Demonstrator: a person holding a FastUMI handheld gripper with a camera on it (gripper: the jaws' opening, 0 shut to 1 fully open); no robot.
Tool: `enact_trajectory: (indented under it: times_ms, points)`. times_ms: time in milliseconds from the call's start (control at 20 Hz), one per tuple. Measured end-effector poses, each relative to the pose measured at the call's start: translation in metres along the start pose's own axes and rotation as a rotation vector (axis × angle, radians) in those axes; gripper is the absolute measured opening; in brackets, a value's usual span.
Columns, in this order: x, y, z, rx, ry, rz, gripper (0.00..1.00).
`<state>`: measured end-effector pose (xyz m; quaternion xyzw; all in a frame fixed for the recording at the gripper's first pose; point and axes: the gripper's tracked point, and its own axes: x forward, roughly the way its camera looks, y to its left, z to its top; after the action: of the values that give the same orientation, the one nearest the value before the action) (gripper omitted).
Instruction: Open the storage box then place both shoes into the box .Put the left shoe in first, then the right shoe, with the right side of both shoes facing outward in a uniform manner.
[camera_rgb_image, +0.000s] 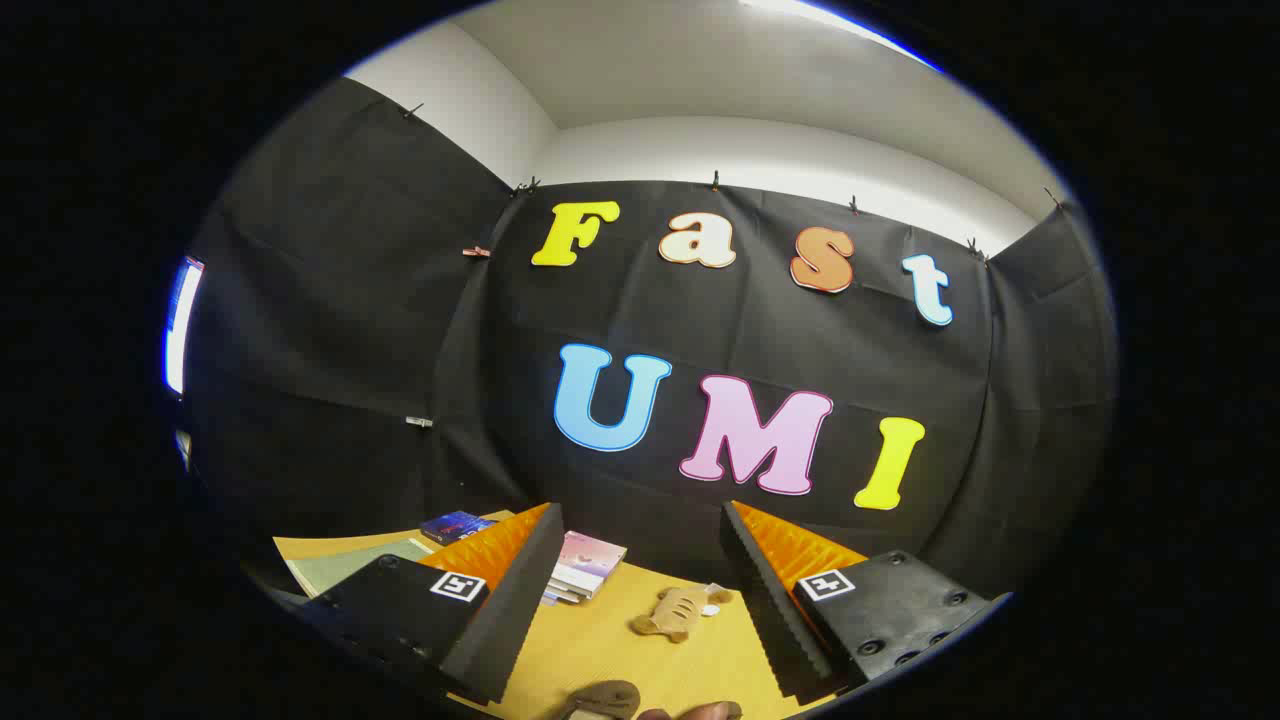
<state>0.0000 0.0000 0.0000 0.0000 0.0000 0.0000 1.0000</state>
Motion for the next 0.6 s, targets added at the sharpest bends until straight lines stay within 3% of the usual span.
enact_trajectory:
  times_ms: [600]
  points:
    - [-0.006,-0.009,-0.011,0.027,0.016,-0.038,0.97]
